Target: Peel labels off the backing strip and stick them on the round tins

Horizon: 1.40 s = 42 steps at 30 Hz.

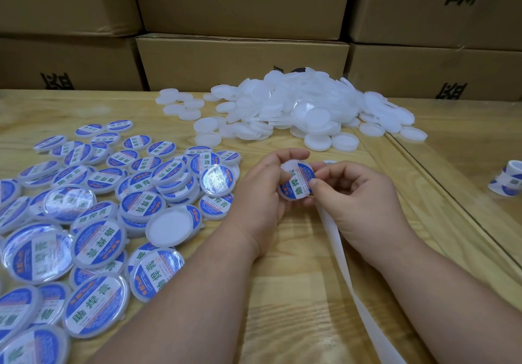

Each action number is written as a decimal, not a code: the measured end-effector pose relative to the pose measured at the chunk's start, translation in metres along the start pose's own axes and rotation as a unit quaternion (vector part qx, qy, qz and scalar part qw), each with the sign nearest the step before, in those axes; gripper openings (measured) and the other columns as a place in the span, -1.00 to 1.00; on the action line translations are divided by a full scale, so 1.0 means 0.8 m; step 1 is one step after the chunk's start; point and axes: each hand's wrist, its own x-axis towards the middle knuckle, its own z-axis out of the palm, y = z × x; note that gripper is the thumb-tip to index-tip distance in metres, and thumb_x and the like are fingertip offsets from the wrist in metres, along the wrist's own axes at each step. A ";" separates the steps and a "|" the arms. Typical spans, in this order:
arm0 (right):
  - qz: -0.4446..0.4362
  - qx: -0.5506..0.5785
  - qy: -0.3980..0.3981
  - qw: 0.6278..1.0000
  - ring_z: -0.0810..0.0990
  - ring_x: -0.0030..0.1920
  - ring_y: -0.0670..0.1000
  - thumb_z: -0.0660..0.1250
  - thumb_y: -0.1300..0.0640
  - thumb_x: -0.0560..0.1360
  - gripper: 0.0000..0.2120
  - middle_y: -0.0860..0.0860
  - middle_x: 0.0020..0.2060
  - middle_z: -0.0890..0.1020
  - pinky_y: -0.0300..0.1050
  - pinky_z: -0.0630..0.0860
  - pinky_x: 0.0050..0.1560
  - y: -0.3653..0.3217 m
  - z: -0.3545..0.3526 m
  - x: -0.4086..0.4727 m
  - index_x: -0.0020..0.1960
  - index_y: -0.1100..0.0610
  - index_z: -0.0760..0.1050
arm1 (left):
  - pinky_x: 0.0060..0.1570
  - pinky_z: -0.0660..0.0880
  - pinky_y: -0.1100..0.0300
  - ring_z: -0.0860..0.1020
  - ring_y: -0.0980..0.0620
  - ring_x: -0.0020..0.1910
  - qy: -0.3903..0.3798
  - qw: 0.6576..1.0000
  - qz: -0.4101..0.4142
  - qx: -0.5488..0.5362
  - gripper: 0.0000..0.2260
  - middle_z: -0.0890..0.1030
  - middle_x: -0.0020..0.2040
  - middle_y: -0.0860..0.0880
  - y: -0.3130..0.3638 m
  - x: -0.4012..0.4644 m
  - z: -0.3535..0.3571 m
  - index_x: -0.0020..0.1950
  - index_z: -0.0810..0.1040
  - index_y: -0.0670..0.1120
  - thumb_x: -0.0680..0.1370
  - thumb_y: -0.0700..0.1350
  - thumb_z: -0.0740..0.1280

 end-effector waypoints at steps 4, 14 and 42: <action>0.002 -0.008 0.001 1.000 0.75 -0.28 0.05 0.46 0.35 0.47 -0.79 -0.08 -0.13 0.75 -0.21 0.65 -0.19 -0.001 0.000 0.000 -0.25 0.08 0.65 | -0.13 0.56 0.05 0.68 -0.15 0.02 -0.005 1.000 -0.003 0.004 -0.68 0.72 0.05 -0.24 -0.001 -0.001 -0.001 0.09 0.56 -0.12 0.58 -0.33 0.05; 0.010 -0.064 0.019 0.998 0.74 -0.27 -0.10 0.51 0.22 0.46 -0.90 -0.04 -0.36 0.72 -0.31 0.59 -0.21 -0.001 0.000 -0.001 -0.19 0.06 0.65 | -0.07 0.56 0.03 0.67 -0.22 0.12 0.015 1.000 0.003 0.022 -0.70 0.72 0.07 -0.21 0.000 -0.001 0.004 0.02 0.61 -0.09 0.37 -0.19 0.19; -0.162 -0.323 0.044 0.931 0.25 0.24 -0.24 0.52 -0.23 0.26 -0.62 -0.26 0.20 0.43 -0.12 0.24 0.28 -0.003 0.001 0.005 0.01 -0.23 0.50 | 0.04 0.63 -0.11 0.71 -0.23 0.03 0.001 0.997 -0.035 -0.061 -0.51 0.71 0.03 -0.28 0.006 -0.002 0.002 0.18 0.51 -0.20 0.44 -0.50 -0.04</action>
